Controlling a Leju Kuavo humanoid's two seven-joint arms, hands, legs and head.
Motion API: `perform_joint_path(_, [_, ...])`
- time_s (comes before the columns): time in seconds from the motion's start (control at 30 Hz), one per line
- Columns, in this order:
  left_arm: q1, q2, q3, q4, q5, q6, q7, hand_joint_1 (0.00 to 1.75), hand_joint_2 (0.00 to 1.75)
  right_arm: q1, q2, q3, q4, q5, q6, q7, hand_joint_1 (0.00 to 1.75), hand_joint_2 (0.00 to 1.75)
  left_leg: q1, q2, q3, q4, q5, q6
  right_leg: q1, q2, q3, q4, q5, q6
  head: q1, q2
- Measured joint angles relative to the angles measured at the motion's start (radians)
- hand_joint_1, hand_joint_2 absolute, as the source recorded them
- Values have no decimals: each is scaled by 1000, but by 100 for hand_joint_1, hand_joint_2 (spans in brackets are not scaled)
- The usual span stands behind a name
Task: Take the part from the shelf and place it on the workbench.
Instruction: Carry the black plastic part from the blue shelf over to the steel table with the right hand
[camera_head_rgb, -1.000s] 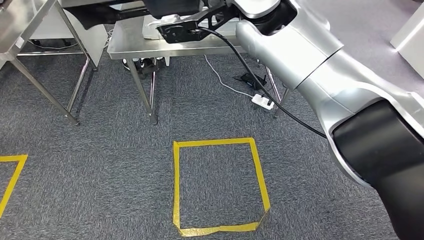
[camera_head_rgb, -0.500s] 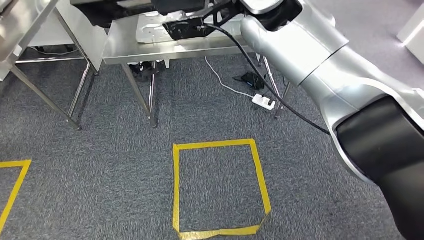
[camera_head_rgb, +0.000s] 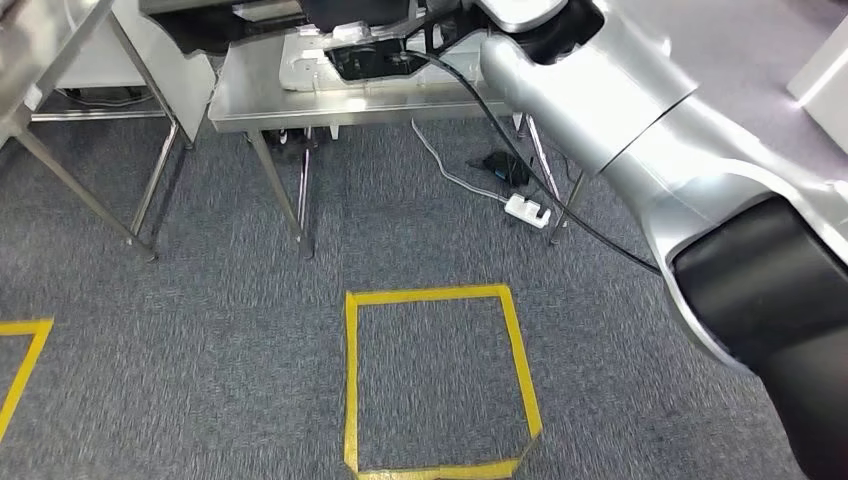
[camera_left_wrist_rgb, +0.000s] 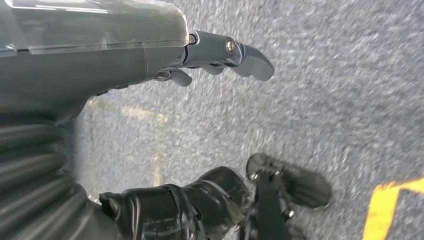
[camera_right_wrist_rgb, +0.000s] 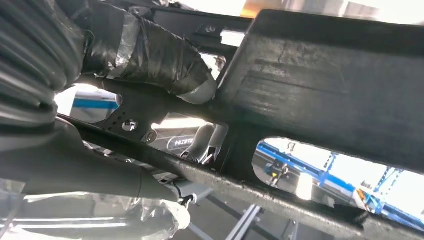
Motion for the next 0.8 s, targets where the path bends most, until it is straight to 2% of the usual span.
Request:
perform_joint_path(0.03, [-1,0,0,0,-1,0,0,0,175,1,-2,0,0,1,0,2,175,175,0,0,2,0,-2,3,-2,0,-35,67,-27,2,2,0])
perform_joint_path(0.07, [-2,0,0,0,-2,-1,-1,0,175,3,-4,0,0,2,0,5,175,175,1,0,3,2,-5,5,-4,-1,-67,123,-42,5,2,0])
perform_joint_path(0.1, [-2,1,0,0,-2,-1,-1,0,175,6,-6,0,0,3,0,11,175,175,1,-2,5,3,-8,5,-6,-1,-86,150,-41,7,3,0])
perform_joint_path(0.13, [-3,1,0,0,-1,-2,-1,0,175,8,-10,0,0,5,-1,19,175,175,2,-4,7,7,-13,3,-8,-2,-89,141,-21,8,4,0])
perform_joint_path(0.17, [-3,1,0,0,-1,-3,0,0,175,8,-13,0,1,7,-3,30,175,175,2,-6,10,12,-18,1,-10,-2,-73,94,14,8,4,0])
perform_joint_path(0.23, [-1,0,0,0,-1,-4,3,0,175,3,-22,0,0,14,-8,58,175,175,1,-8,11,27,-33,-8,-12,-3,-18,-37,79,6,4,0])
perform_joint_path(0.27, [1,0,0,0,0,-4,5,0,175,0,-27,0,-1,16,-11,71,175,175,0,-9,9,34,-39,-13,-11,-3,3,-80,93,4,4,0])
perform_joint_path(0.33, [1,0,0,0,0,-3,7,0,175,-2,-37,-1,-4,19,-13,86,175,175,-1,-10,7,38,-44,-23,-5,-1,17,-103,90,-3,2,0])
perform_joint_path(0.43, [2,0,0,0,2,-3,10,0,175,-3,-49,-1,-6,21,-13,92,175,175,1,-9,6,48,-57,-36,-10,1,22,-110,91,-18,0,0])
perform_joint_path(0.5, [2,-1,0,0,2,-2,11,0,175,-5,-52,-1,-10,22,-13,98,175,175,3,-5,-29,127,-102,-45,-14,3,28,-114,91,-26,-5,0])
perform_joint_path(0.57, [0,-1,0,0,2,2,12,0,175,-4,-54,-2,-13,25,-12,107,175,175,4,-4,-93,256,-153,-51,-13,5,33,-115,88,-31,-8,0])
perform_joint_path(0.6, [0,-1,0,0,3,5,12,0,175,-3,-56,-2,-14,26,-10,112,175,175,4,-4,-120,299,-157,-50,-11,5,37,-115,86,-32,-8,0])
perform_joint_path(0.63, [0,-1,0,0,2,8,12,0,175,-1,-59,-2,-14,28,-9,116,175,175,4,-4,-132,308,-142,-48,-9,6,41,-115,83,-33,-8,0])
perform_joint_path(0.67, [1,-1,0,0,2,9,12,0,175,0,-62,-2,-15,30,-8,120,175,175,2,-4,-125,278,-109,-42,-6,6,47,-115,80,-34,-8,0])
perform_joint_path(0.73, [2,0,0,0,1,11,10,0,175,0,-69,-6,-18,33,-8,123,175,175,-4,-4,-71,146,-30,-25,-3,7,57,-116,73,-33,-7,0])
perform_joint_path(0.77, [2,1,0,0,-1,11,8,0,175,-1,-73,-9,-20,34,-8,124,175,175,-9,-4,-44,86,-9,-17,-1,7,59,-117,71,-31,-7,0])
perform_joint_path(0.8, [0,1,0,0,-2,11,5,0,175,-1,-76,-11,-22,35,-9,124,175,175,-13,-3,-27,51,-3,-11,-2,7,59,-118,70,-28,-8,0])
